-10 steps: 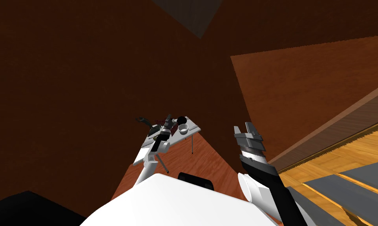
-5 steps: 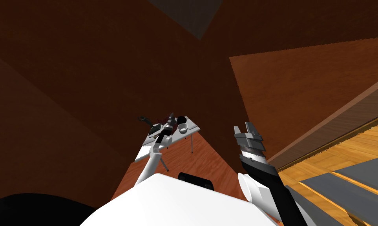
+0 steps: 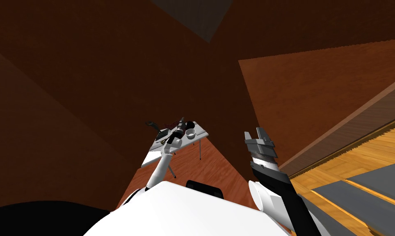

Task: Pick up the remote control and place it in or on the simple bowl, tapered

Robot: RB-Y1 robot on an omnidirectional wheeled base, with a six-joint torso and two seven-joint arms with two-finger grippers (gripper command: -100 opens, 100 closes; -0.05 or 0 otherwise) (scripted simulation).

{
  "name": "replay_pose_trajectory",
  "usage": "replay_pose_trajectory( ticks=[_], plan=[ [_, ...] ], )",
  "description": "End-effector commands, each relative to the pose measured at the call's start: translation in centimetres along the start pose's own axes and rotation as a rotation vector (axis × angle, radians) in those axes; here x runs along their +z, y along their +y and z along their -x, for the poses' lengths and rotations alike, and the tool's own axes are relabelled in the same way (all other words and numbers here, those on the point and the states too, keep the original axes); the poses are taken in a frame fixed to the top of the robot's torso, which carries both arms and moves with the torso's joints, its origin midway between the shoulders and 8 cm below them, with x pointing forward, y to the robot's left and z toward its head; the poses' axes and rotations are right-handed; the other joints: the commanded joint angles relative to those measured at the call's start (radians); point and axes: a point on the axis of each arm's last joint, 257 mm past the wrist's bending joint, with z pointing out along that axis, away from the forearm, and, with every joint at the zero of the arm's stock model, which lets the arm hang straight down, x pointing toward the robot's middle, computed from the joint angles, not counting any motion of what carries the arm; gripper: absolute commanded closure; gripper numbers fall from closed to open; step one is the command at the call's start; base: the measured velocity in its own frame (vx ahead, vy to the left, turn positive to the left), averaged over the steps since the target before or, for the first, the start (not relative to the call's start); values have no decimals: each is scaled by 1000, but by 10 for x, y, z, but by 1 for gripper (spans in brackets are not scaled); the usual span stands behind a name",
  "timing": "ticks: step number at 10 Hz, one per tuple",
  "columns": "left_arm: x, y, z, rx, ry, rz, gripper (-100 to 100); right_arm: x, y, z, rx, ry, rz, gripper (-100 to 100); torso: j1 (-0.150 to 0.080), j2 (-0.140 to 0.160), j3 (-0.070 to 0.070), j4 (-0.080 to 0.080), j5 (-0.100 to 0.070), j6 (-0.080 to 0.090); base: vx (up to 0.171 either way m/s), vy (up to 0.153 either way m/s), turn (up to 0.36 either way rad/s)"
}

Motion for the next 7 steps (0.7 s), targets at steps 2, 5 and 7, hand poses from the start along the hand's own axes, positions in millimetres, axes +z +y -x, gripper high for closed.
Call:
replay_pose_trajectory(
  ticks=[2,5,7],
  plan=[
    [20,16,-8,-60,11,65,-100,0,0,0,0,0,0,0,0,0,0,0,0,0,-7,-41,30],
    [38,27,-18,-98,25,123,-100,0,0,0,0,0,0,0,0,0,0,0,0,0,-1,-35,16],
    [51,38,-26,-133,36,175,-100,0,0,0,0,0,0,0,-1,-1,0,0,0,0,2,-46,31]
  ],
)
